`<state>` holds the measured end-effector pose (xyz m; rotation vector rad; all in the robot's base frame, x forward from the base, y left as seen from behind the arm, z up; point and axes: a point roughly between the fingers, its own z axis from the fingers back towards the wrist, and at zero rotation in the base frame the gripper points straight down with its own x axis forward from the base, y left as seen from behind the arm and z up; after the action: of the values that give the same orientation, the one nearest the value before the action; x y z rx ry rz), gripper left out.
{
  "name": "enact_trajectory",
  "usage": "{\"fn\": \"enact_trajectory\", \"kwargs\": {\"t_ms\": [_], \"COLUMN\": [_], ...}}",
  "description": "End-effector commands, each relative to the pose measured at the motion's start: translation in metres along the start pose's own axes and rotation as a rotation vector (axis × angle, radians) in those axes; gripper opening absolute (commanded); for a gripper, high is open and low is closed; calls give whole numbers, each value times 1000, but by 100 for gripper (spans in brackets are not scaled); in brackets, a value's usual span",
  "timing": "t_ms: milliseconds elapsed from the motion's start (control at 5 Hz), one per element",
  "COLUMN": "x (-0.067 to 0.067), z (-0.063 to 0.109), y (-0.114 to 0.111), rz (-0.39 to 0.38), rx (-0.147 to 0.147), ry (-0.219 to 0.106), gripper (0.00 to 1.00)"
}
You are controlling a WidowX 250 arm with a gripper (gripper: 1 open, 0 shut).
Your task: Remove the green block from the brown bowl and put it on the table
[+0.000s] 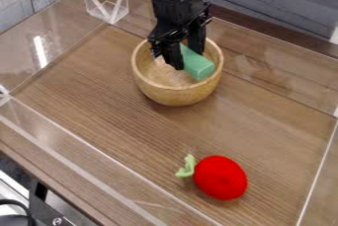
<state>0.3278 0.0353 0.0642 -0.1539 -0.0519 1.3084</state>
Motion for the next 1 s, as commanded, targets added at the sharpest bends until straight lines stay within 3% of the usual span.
{"fn": "enact_trajectory", "kwargs": {"t_ms": [0,200,800], "x": [0,-1,-14], "z": [36,40,41], "y": [-20,-24,-28], "rz": [2,18,81], "rx": [-127,-151,-223], "ry": [-48,-53,-112], "gripper": [0,0,0]}}
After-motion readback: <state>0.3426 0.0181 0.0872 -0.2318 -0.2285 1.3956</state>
